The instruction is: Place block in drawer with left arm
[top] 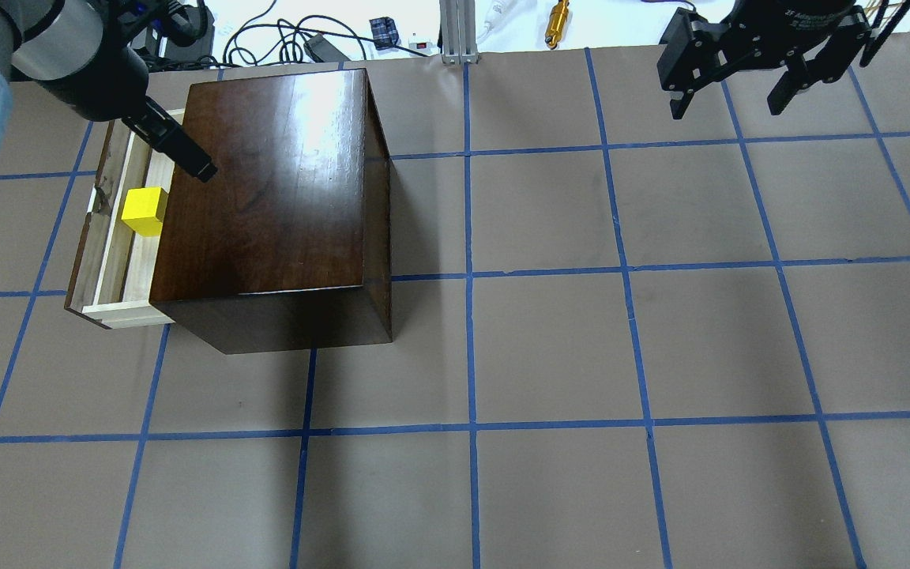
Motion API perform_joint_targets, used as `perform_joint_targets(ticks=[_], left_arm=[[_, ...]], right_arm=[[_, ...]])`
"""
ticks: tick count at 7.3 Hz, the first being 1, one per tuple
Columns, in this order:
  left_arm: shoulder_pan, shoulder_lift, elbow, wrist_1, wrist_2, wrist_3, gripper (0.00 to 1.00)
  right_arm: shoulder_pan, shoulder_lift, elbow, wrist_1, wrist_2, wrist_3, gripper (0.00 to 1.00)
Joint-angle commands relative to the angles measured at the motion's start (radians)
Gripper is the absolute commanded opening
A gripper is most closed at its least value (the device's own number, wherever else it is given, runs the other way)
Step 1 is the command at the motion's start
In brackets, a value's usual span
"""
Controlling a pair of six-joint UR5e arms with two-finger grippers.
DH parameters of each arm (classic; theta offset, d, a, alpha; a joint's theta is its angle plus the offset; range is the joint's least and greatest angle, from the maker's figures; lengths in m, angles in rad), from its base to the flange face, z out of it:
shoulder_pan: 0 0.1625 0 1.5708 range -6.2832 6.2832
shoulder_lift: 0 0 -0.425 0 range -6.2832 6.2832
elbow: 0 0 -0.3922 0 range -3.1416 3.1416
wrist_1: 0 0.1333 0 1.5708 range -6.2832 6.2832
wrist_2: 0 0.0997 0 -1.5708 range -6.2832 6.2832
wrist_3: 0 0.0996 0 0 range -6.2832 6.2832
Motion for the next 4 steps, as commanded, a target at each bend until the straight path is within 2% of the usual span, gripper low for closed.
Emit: perform_joint_targets(ticks=[1,3,4], left_arm=[[-0.025,-0.009,0.031,-0.013,-0.003,-0.256,1.0],[-0.057,-0.003,0.065,-0.057,0.01,-0.487,1.0],[-0.069,-0.004,0.078,-0.095,0.067,-0.571,1.0]], right_arm=[[0.0,0.0,0.0,0.0,0.0,0.0,1.0],[0.0,0.001,0.0,0.0,0.0,0.0,1.0],[0.0,0.0,0.0,0.0,0.0,0.0,1.0]])
